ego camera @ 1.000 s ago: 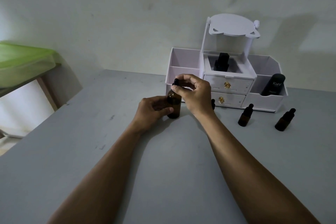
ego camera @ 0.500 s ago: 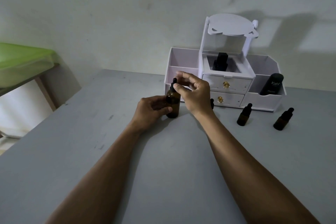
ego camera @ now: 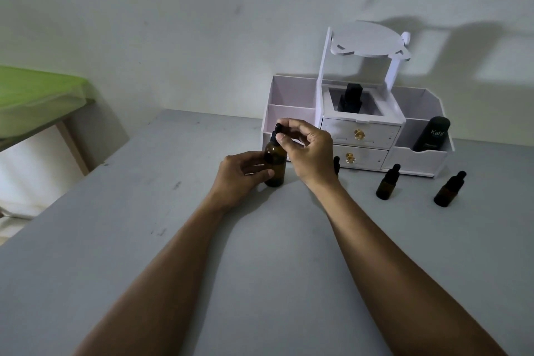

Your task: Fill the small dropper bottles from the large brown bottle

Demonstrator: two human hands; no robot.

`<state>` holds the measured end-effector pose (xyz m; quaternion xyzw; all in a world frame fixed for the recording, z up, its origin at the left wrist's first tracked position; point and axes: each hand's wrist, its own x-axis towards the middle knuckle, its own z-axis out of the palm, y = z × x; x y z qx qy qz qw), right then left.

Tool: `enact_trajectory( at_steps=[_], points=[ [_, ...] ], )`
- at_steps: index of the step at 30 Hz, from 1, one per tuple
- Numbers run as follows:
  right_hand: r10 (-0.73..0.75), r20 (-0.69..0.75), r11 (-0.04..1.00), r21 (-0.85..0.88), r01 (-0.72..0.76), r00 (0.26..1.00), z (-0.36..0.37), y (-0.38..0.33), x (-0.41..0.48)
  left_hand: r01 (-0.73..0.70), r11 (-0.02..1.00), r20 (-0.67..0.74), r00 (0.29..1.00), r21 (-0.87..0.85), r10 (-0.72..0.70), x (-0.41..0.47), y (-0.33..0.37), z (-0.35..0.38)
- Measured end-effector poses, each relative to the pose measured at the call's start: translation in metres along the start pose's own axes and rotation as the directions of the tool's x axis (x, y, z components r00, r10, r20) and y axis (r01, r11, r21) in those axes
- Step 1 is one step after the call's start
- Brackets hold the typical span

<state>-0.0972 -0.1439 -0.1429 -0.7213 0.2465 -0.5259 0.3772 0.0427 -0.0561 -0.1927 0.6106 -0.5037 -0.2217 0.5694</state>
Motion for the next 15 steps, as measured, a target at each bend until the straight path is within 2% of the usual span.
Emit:
enact_trajectory(
  at_steps=[3,7,9,11,13,15],
  points=[
    [-0.046,0.009,0.998,-0.035,0.046,0.999,-0.001,-0.004,-0.006,-0.006,1.000,0.007,1.000,0.030,0.006,-0.004,0.003,0.002],
    [-0.310,-0.090,0.927,-0.247,0.281,0.946,-0.005,-0.001,-0.032,0.028,0.998,-0.090,0.996,0.055,-0.023,-0.010,0.005,0.000],
    [-0.356,-0.038,0.900,-0.281,0.332,0.934,-0.007,0.001,-0.055,0.049,0.997,-0.153,0.988,0.067,-0.038,-0.019,0.004,0.000],
    [-0.314,0.054,0.918,-0.239,0.317,0.948,-0.013,-0.002,-0.068,0.056,0.995,-0.186,0.982,0.078,-0.041,-0.024,0.007,-0.002],
    [-0.168,0.189,0.958,-0.200,0.205,0.968,-0.014,-0.004,-0.083,0.069,0.991,-0.173,0.984,0.110,-0.049,-0.032,0.009,-0.004],
    [-0.025,0.345,0.973,-0.206,0.102,0.938,-0.024,-0.012,-0.103,0.067,0.988,-0.129,0.990,0.140,-0.049,-0.053,0.015,-0.003]
  ],
)
